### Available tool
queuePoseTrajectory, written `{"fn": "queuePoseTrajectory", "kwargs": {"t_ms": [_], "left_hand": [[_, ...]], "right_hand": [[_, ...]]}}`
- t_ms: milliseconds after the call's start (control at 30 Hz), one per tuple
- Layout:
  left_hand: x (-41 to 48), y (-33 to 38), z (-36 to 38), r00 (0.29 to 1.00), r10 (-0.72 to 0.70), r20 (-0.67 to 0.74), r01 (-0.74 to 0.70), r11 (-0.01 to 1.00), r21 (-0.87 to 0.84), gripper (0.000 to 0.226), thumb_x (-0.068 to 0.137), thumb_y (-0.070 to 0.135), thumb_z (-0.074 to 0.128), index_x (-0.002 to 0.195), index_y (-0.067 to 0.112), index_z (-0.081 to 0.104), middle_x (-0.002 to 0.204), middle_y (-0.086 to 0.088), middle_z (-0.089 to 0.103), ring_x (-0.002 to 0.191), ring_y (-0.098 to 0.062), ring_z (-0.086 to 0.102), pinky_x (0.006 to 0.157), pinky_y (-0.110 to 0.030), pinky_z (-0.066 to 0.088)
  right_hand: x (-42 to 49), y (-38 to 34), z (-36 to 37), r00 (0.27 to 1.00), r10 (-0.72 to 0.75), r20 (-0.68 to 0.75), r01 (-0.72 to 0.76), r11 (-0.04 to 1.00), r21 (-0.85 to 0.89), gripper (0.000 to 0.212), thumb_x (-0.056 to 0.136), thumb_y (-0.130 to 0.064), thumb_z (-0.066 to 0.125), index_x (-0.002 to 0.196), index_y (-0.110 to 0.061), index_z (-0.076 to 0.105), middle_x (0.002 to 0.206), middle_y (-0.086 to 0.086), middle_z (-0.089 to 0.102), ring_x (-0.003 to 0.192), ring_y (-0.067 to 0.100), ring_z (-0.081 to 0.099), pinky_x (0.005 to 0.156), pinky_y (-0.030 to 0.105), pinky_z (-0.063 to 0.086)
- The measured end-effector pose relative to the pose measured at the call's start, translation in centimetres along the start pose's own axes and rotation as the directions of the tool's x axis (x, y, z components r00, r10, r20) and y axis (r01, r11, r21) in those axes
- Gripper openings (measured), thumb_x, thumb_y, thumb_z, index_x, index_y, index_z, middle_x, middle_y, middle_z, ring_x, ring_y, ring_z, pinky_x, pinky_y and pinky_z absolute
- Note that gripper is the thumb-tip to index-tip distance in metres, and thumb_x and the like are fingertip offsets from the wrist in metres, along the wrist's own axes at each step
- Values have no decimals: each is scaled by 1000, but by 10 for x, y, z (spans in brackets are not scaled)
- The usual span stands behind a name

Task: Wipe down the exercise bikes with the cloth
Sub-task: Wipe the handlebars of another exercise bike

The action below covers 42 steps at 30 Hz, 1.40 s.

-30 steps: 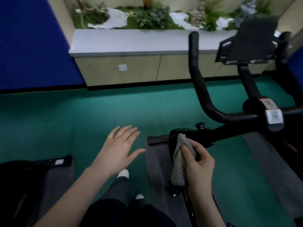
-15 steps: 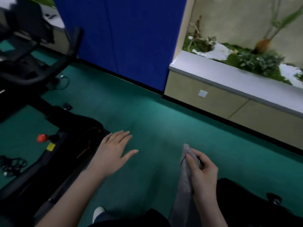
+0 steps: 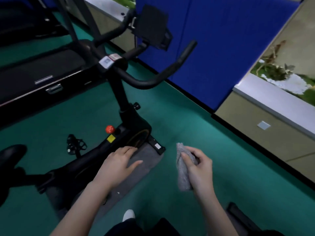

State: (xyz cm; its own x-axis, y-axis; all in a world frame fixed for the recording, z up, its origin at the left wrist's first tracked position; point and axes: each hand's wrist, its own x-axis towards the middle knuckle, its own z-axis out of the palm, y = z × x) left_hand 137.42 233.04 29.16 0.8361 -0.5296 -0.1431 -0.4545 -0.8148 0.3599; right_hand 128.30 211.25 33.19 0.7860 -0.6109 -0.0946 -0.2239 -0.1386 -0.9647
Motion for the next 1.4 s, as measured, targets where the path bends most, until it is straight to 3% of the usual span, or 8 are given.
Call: {"fn": "queuePoseTrajectory", "kwargs": {"t_ms": [200,333,533,700,867,1133,1400], "left_hand": [[-15,-71,-11,988,-153,36,153,988,-18,67,88,68,34,137,23,46,137,6,50,127,-14,44,103,-31,37],[-18,-97,-14,972,-231,35,231,973,-20,93,71,77,8,132,22,52,131,6,55,124,-15,47,104,-32,35],[-9,-110,-15,949,-314,28,315,949,-14,95,69,77,3,130,24,53,130,7,56,124,-13,46,104,-32,32],[8,-110,-18,923,-382,34,382,924,0,67,87,70,28,131,25,52,132,8,54,125,-12,45,103,-31,33],[31,-106,-24,905,-425,-3,424,905,-42,57,91,62,37,131,24,51,132,7,54,123,-13,47,102,-31,36],[52,-102,-55,905,-423,-51,412,899,-150,59,88,62,40,133,26,49,129,9,54,120,-12,50,97,-24,39],[99,-123,-88,941,-286,-181,239,939,-246,87,76,82,17,138,27,43,135,9,49,124,-11,46,102,-27,38]], "right_hand": [[-6,-7,74,990,33,135,-30,999,-23,24,81,0,68,84,-25,71,95,1,71,93,18,66,89,41,52],[-4,-12,100,980,36,197,-28,999,-40,28,81,0,69,81,-28,71,93,-1,71,92,16,66,89,41,52],[15,-17,121,951,50,305,-36,998,-54,26,82,-1,68,82,-27,71,92,-4,71,90,14,66,80,30,53],[41,-34,135,918,12,397,-15,1000,4,29,82,2,67,81,-27,70,89,-5,71,82,4,66,69,14,49],[68,-43,142,886,-66,460,59,998,29,26,82,-1,68,85,-26,71,94,-3,69,91,10,65,82,30,52],[98,-69,158,848,-131,514,127,991,42,24,83,-2,68,90,-24,71,96,-5,68,94,9,64,88,29,50],[117,-87,178,881,-216,422,213,976,54,26,81,3,68,86,-23,71,90,-9,68,92,8,64,81,16,48]]}}
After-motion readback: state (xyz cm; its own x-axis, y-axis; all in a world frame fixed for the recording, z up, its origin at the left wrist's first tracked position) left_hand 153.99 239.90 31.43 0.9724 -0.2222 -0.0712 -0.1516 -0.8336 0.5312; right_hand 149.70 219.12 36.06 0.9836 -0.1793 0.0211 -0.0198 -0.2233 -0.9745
